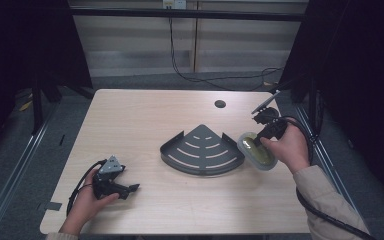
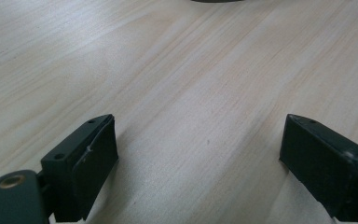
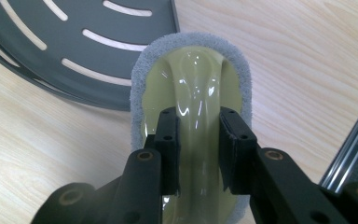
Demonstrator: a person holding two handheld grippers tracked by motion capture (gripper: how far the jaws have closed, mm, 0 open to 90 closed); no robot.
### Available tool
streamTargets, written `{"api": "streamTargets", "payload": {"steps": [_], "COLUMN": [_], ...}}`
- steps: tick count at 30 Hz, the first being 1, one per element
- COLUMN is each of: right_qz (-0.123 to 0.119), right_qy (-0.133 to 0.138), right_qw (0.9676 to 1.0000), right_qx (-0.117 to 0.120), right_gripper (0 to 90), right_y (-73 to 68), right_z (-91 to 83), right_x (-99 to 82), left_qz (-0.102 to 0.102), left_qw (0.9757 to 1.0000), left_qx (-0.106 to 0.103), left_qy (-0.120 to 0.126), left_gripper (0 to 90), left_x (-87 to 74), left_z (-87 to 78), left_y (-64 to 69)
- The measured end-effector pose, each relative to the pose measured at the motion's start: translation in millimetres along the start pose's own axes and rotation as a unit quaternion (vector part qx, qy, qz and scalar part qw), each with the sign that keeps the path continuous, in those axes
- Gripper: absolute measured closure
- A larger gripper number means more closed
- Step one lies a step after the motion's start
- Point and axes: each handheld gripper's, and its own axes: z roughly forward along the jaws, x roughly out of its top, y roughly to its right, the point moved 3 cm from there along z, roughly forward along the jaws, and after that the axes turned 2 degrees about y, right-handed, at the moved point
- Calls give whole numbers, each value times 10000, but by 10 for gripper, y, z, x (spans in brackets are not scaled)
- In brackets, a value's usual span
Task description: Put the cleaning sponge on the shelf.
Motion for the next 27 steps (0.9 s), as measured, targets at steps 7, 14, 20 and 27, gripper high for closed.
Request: {"api": "streamTargets", "payload": {"steps": [7, 14, 20, 27], "right_qz": [-68, -95, -170, -224], "right_qy": [21, 43, 82, 107], "right_qw": [10000, 9999, 9998, 9996], "right_qx": [46, 106, 119, 164], "right_gripper": [712, 712, 712, 712], "right_y": [-51, -80, -125, -166], "right_z": [20, 26, 16, 37], "right_x": [75, 139, 207, 270], "left_qz": [-1, -1, 29, 28], "left_qw": [10000, 10000, 10000, 10000], "left_qx": [2, 3, 13, 13], "left_qy": [-3, -4, -9, -8], "left_gripper": [105, 105, 105, 104], "left_x": [0, 0, 1, 1], "left_z": [0, 0, -2, -2], "left_y": [0, 0, -4, -4]}}
